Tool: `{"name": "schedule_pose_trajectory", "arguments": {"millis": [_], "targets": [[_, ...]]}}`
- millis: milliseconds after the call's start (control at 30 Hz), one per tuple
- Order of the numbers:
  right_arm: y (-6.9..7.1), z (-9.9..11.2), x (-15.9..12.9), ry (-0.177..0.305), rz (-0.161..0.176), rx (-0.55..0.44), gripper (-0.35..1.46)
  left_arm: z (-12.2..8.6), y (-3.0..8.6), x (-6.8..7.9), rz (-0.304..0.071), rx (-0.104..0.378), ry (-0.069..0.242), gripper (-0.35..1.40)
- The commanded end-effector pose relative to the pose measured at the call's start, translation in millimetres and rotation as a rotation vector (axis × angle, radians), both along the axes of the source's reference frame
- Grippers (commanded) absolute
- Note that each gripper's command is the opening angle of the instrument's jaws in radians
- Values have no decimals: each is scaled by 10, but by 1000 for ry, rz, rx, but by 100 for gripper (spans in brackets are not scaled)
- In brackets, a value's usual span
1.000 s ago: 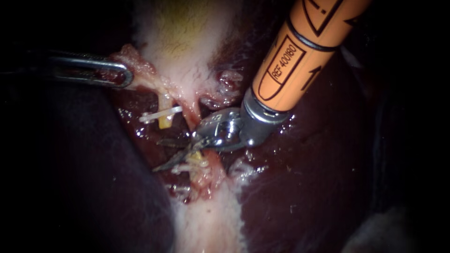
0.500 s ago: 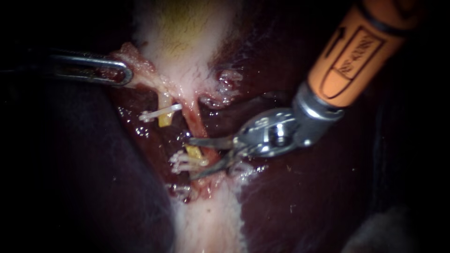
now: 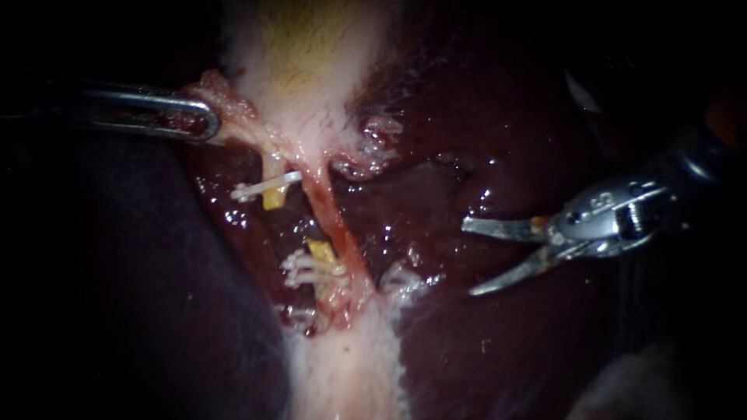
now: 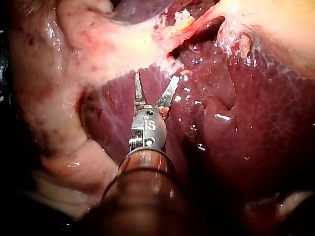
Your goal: Go back from the cut left tube
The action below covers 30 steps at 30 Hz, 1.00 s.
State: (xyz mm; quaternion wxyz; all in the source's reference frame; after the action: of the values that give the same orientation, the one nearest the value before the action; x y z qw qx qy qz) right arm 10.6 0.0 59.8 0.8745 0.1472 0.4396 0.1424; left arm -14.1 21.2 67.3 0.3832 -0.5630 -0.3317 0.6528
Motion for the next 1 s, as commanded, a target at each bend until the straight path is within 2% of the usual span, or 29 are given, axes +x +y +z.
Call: {"name": "schedule_pose_trajectory", "arguments": {"millis": [33, 333, 467, 767, 1000], "targets": [[0, 0, 1, -1, 1, 2, 143, 0, 0, 0, 0, 0, 0, -35], [0, -1, 1, -1, 1, 2, 143, 4, -1, -4, -3, -2, 2, -35], [0, -1, 1, -1, 1, 2, 145, 14, -2, -14, -6, -7, 6, -35], [-1, -2, 1, -1, 1, 2, 145, 49, -2, -50, -13, -20, 13, -35], [0, -2, 1, -1, 1, 2, 145, 55, -5, -54, -10, -23, 11, -35]]}}
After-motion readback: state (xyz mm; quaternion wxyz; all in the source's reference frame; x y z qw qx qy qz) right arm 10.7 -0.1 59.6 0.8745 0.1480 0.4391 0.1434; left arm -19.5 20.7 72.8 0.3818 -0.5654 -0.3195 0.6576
